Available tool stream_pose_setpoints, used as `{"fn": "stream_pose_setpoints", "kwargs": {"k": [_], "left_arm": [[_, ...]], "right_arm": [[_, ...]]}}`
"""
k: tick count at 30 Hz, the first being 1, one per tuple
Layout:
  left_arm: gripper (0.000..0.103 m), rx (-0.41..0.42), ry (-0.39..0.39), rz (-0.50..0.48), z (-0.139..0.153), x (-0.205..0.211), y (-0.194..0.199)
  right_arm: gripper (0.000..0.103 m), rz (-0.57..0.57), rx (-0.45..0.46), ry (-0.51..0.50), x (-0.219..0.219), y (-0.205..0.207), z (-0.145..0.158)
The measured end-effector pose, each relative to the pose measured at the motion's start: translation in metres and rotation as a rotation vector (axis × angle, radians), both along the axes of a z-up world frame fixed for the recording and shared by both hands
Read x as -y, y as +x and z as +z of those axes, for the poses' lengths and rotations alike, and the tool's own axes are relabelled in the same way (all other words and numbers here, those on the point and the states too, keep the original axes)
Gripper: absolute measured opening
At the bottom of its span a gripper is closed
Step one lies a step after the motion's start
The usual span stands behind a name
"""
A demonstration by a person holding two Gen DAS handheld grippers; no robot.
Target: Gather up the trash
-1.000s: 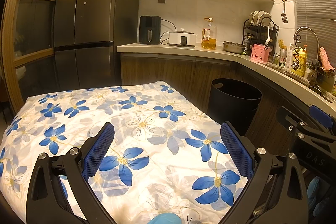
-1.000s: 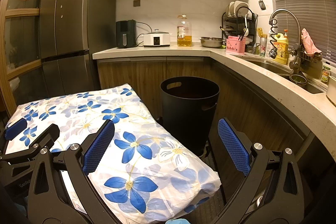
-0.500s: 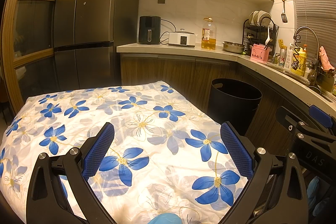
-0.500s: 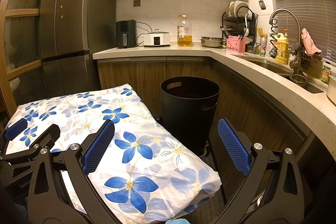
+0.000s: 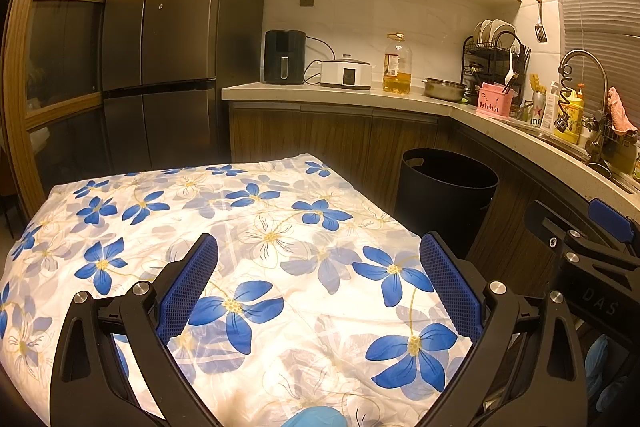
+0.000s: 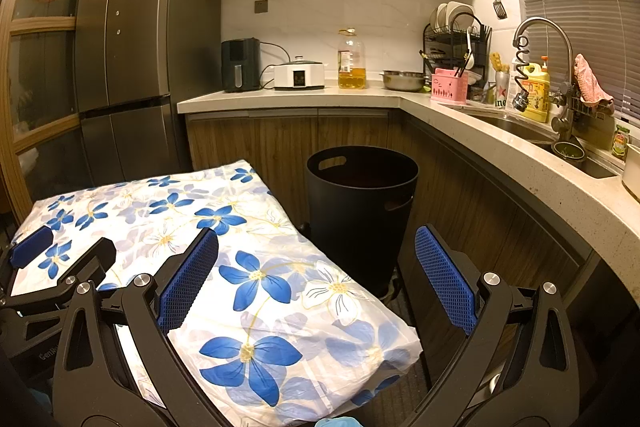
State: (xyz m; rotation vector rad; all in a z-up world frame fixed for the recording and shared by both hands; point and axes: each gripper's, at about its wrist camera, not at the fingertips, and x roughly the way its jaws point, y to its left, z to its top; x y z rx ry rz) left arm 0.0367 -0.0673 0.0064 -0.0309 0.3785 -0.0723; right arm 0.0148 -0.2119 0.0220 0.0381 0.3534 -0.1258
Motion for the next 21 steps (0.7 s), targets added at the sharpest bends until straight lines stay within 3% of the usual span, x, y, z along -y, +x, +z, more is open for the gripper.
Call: {"fn": "stream_pose_setpoints", "kwargs": {"k": [3,5,7,9,17,21], "left_arm": [[0.095,0.000,0.001,-0.001,-0.0008,0.0011,0.0003],[0.086,-0.007,0.008,-0.006,-0.0024,0.0018,0.0013],[0.066,-0.009,0.016,-0.013,-0.0046,0.0027,0.0024],[0.056,-0.014,0.015,-0.017,-0.0069,0.0029,0.0035],[0.057,-0.017,0.022,-0.039,-0.0076,0.0037,0.0004],[0.079,-0.020,0.027,-0.032,-0.0068,0.0025,0.0006]], "right_arm": [[0.097,0.001,0.001,0.000,0.0003,-0.0002,0.0000],[0.097,0.001,0.000,0.000,0.0005,-0.0002,0.0000],[0.097,0.002,0.000,0.001,0.0008,-0.0003,0.0000],[0.097,0.000,0.001,0.001,0.0008,-0.0002,0.0001],[0.097,-0.003,0.003,0.002,0.0004,0.0002,0.0005],[0.097,-0.004,0.003,0.003,0.0004,0.0002,0.0004]]}}
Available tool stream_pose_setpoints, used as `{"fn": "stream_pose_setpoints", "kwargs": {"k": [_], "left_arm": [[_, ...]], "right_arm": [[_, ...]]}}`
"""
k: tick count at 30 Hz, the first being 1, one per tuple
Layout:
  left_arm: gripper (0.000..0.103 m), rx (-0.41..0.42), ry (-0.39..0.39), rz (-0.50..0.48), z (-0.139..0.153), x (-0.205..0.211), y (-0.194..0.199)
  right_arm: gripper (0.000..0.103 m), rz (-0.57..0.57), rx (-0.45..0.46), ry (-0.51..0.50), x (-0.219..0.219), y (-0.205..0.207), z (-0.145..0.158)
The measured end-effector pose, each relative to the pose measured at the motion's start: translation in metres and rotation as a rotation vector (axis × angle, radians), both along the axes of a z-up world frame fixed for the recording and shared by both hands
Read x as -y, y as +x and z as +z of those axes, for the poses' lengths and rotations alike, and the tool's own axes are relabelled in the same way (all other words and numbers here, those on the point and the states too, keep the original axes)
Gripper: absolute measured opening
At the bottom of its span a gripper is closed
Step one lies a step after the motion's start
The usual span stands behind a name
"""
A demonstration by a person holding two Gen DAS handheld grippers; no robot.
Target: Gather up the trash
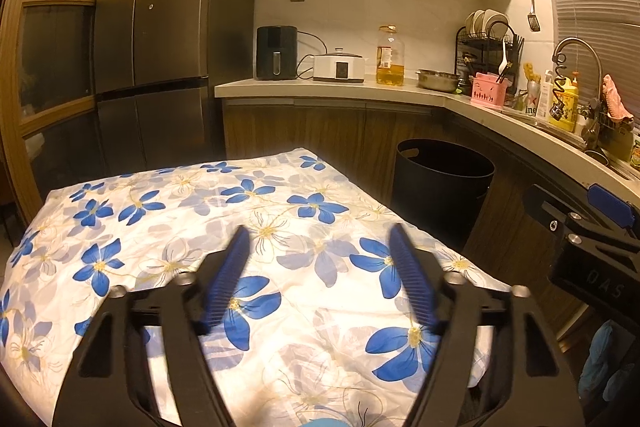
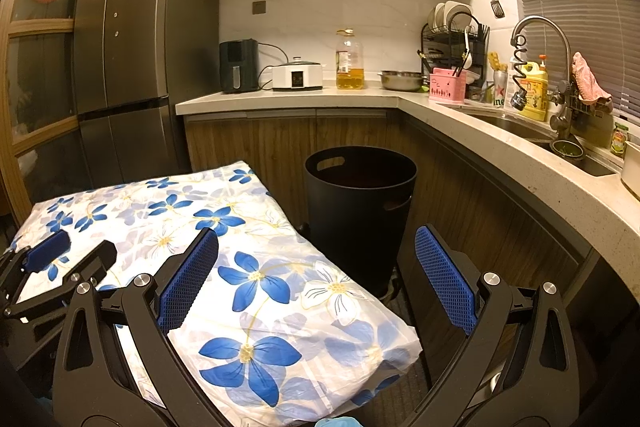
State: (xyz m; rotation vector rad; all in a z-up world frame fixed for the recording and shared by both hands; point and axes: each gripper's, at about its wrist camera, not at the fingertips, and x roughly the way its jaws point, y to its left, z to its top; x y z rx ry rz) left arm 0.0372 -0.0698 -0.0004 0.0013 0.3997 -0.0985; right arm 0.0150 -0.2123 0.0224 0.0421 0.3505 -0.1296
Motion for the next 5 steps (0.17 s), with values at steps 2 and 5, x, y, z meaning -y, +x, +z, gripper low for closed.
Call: {"fn": "stream_pose_setpoints", "kwargs": {"k": [2,5], "left_arm": [[0.090,0.006,-0.008,0.004,0.0008,-0.0020,-0.0013],[0.097,0.009,-0.016,0.011,0.0022,-0.0048,-0.0018]], "right_arm": [[0.097,0.001,0.001,0.001,-0.0003,0.0002,0.0002],[0.097,0.001,0.001,0.001,0.0001,-0.0001,-0.0001]]}}
